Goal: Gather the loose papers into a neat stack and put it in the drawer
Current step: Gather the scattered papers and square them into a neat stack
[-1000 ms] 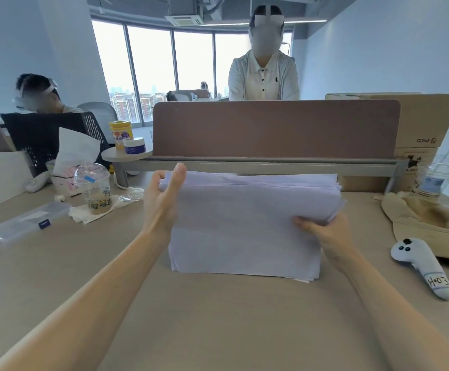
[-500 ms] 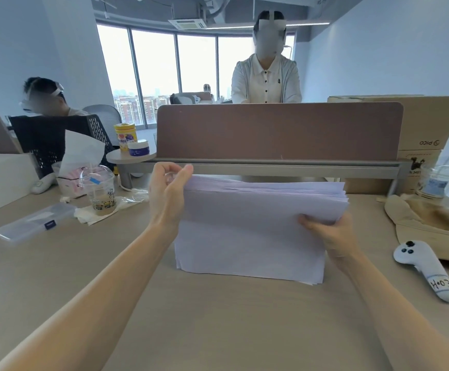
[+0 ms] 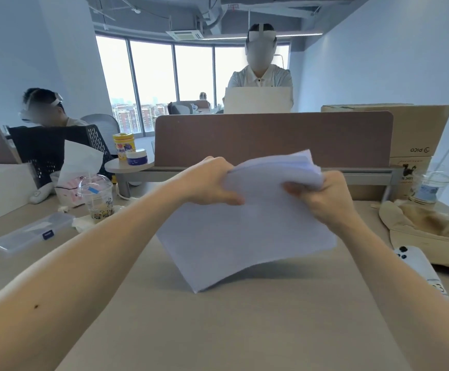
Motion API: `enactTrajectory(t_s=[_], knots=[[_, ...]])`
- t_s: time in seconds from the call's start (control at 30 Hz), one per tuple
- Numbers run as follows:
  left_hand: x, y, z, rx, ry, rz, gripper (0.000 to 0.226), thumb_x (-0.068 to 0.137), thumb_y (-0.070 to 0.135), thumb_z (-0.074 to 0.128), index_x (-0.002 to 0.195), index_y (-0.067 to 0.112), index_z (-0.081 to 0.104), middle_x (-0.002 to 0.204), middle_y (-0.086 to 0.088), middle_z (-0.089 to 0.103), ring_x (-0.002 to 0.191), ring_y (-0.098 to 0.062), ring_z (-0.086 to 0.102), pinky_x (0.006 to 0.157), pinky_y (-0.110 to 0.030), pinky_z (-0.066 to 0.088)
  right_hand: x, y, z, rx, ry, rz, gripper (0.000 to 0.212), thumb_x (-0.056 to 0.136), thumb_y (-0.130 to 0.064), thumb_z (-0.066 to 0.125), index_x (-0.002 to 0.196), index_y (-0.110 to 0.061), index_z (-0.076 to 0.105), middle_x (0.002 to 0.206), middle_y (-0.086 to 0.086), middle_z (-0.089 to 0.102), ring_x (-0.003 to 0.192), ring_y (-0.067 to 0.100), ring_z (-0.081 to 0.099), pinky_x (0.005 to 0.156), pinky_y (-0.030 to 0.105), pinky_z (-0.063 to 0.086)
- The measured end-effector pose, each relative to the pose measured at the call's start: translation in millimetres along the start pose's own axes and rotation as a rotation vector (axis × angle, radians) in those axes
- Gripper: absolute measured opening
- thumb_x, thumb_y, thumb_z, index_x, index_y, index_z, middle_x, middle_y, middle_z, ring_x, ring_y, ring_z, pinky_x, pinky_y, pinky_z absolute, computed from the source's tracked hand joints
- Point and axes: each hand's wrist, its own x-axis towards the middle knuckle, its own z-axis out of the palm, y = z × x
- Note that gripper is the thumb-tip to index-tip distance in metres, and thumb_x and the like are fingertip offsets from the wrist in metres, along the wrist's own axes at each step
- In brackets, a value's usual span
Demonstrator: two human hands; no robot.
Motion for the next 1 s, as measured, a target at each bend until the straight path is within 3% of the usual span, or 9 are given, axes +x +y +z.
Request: enactTrajectory(t_s=[0.03,0.1,0.17,0.23,0.3,0.4,0.57,0.87,1.0], knots=[[1,-3,1,-0.075,0.046,0.017,0.022,0.075,0.037,0.078,0.068,0.023,0.063,0.064,0.003,0.061,0.06,-0.011,0.053,0.059,-0.027,0.04,7,-11,-3,-0.076,0.016,-0.071,0.02,0.077,-0.019,0.08,0.074,0.0,0.073,0.066,0.013,0.064,0.065,0.009,0.051,0.061,0.029,0.04],[-5,-13,9,-0.268,0.191,-0.021,0.025,0.073,0.032,0.073,0.056,0.019,0.059,0.055,0.004,0.052,0.05,-0.008,0.045,0.051,-0.024,0.038,19,-29,-12,-0.217,0.117,-0.159,0.017,0.075,-0.023,0.081,0.088,-0.023,0.07,0.078,-0.008,0.068,0.071,0.0,0.056,0.068,0.02,0.042],[-14,-22,25,-0.574,0.397,-0.144,0.02,0.073,0.028,0.073,0.064,0.011,0.066,0.059,0.004,0.058,0.052,-0.009,0.051,0.053,-0.025,0.044,27,-29,-26,-0.261,0.252,-0.087,0.06,0.07,-0.035,0.085,0.122,-0.033,0.056,0.11,-0.01,0.063,0.099,0.003,0.057,0.088,0.018,0.041],[-22,-27,46,-0.898,0.565,-0.262,0.008,0.078,0.02,0.078,0.075,0.014,0.073,0.068,0.008,0.071,0.062,-0.01,0.066,0.062,-0.03,0.054,24,-25,-30,-0.065,0.179,0.114,0.092,0.065,-0.042,0.088,0.141,-0.025,0.039,0.125,-0.004,0.06,0.11,0.01,0.06,0.097,0.03,0.048],[-29,-24,67,-1.067,0.63,-0.312,0.006,0.075,0.021,0.078,0.078,0.018,0.074,0.076,0.007,0.075,0.072,-0.013,0.071,0.07,-0.034,0.058,13,-19,-17,0.211,0.006,0.225,0.09,0.06,-0.037,0.087,0.136,-0.011,0.048,0.114,-0.001,0.071,0.101,0.016,0.07,0.09,0.042,0.057],[-38,-14,98,-1.151,0.618,-0.366,0.01,0.072,0.02,0.083,0.077,0.019,0.074,0.078,0.007,0.076,0.075,-0.014,0.072,0.07,-0.035,0.058,-7,-4,5,0.342,0.013,0.305,0.063,0.051,-0.033,0.089,0.105,-0.006,0.071,0.098,0.005,0.077,0.09,0.025,0.074,0.083,0.049,0.059],[-44,-17,92,-1.165,0.591,-0.342,0.064,0.055,0.035,0.09,0.11,0.023,0.058,0.108,0.001,0.073,0.095,-0.018,0.072,0.074,-0.037,0.059,-22,17,8,0.318,0.031,0.315,0.053,0.056,-0.031,0.087,0.102,-0.009,0.072,0.102,0.01,0.076,0.092,0.032,0.073,0.081,0.053,0.059],[-32,0,48,-1.239,0.675,-0.215,0.055,0.074,0.04,0.078,0.116,0.017,0.051,0.108,0.0,0.068,0.094,-0.013,0.069,0.074,-0.028,0.057,-17,-12,6,0.298,0.085,0.155,0.043,0.066,-0.021,0.082,0.107,-0.019,0.067,0.091,-0.011,0.076,0.083,0.01,0.073,0.064,0.024,0.058],[-26,12,39,-1.276,0.656,-0.275,0.049,0.078,0.058,0.065,0.105,0.018,0.055,0.101,0.0,0.065,0.085,-0.012,0.067,0.068,-0.027,0.056,-17,-25,13,0.325,0.159,0.193,0.051,0.063,-0.038,0.082,0.106,-0.013,0.069,0.091,-0.003,0.076,0.082,0.015,0.074,0.062,0.026,0.057]])
